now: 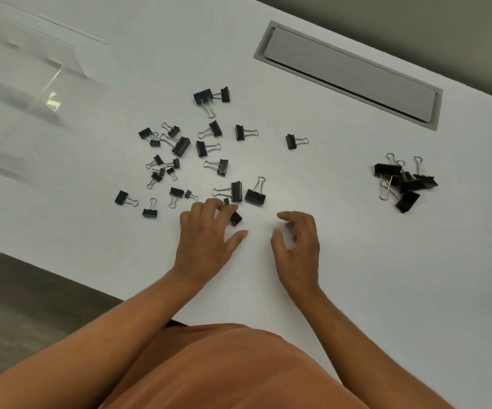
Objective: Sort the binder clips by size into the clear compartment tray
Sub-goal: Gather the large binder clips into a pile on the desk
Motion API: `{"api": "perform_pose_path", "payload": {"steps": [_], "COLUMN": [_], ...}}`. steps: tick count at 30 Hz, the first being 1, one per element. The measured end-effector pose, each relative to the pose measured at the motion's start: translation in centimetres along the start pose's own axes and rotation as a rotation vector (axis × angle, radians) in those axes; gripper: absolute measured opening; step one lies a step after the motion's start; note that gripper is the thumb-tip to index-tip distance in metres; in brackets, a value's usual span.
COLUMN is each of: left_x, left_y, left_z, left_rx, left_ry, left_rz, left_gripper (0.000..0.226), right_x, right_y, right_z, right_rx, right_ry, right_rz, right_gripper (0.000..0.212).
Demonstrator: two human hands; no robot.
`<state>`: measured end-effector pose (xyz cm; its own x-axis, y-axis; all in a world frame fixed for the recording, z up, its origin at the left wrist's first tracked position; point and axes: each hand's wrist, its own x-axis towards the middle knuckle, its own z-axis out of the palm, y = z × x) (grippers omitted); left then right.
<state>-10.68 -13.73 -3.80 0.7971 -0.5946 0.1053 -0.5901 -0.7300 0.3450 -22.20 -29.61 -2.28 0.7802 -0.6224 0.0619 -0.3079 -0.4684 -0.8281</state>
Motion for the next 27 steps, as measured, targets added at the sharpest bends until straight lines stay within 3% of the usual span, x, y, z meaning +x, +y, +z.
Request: {"api": "perform_pose_path", "payload": {"steps": [7, 11, 15, 19, 24, 27], "left_x": [1.0, 1.0, 2.0, 4.1, 5.1, 4.9], "left_y": [-2.6, -4.9, -6.4, -7.7, -9.0, -9.4], "left_z": [-0.7, -2.1, -5.2, -7.5, -8.3, -8.3], "left_rx": [-0.235, -0.415, -0.684, -0.873, -0.917, -0.92], "left_ry": [-0.045, -0.144, -0.195, -0.194, -0.252, -0.327], "left_rz": [0.128, 0.202, 0.111, 0.02, 0.031, -0.016], "left_gripper": [0.027, 0.03, 0.03, 0.028, 0.025, 0.023], "right_x": [6.1, 7.6, 7.7, 5.9, 3.8, 3.7], "right_y": [-4.3, -4.2, -4.6, -7.8, -11.9, -12.5], "right_z": [3.9, 4.6, 4.9, 4.8, 6.5, 8.1], "right_rx": [-0.338, -0.437, -0.496, -0.304, 0.045, 0.078], "right_ry": [-0.256, -0.334, -0.249, -0.149, -0.195, -0.196], "right_rz": [-0.153, -0.071, -0.075, 0.04, 0.23, 0.265], "right_gripper": [0.067, 0.059, 0.05, 0.046, 0.026, 0.015]}}
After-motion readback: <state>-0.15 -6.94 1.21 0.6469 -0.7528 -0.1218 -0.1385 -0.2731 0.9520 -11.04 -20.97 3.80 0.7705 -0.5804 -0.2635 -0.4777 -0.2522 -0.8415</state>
